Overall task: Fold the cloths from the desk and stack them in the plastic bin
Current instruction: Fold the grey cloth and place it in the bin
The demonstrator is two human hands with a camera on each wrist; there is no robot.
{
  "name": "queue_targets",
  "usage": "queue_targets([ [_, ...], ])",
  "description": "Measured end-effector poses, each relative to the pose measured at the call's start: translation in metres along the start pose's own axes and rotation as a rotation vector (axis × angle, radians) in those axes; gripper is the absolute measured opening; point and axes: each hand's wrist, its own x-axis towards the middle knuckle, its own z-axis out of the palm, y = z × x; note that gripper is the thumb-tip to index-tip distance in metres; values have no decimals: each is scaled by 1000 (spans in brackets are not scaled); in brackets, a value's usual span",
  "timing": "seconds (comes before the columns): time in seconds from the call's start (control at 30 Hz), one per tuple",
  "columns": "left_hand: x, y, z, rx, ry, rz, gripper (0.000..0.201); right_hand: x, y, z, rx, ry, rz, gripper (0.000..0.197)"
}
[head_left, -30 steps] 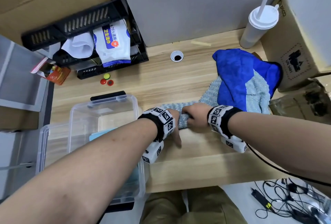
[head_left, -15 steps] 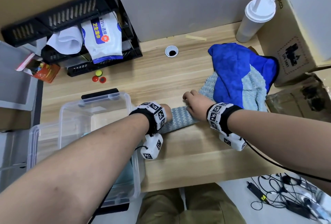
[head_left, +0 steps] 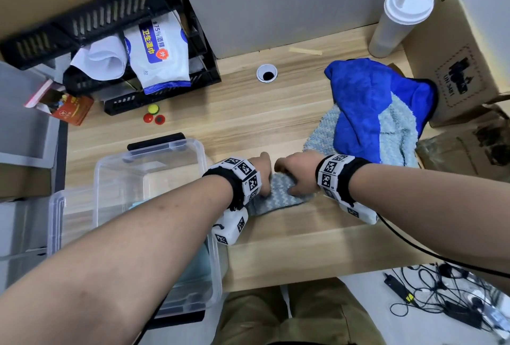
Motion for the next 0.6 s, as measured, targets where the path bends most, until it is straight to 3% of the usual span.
queue_targets([
  [0.07, -3, 4, 2, 32, -51, 37, 47, 2, -4, 0, -34, -102, 44, 48],
  [0.17, -4, 10, 6, 141, -168, 68, 21, 1, -9, 1, 3, -218, 74, 31],
  [0.27, -5, 15, 11, 207, -180, 66, 13, -3, -13, 3, 85, -284, 73, 22],
  [0.37, -13, 16, 6, 300, -99, 64, 19, -11, -11, -1, 155, -207, 53, 25],
  [0.47, -24, 9, -16, 181, -18, 93, 39, -24, -10, -21, 300, -132, 69, 27],
  [0.6, -61, -10, -66, 41, 94, 108, 32, -41, -25, -73, 429, 22, 45, 53],
])
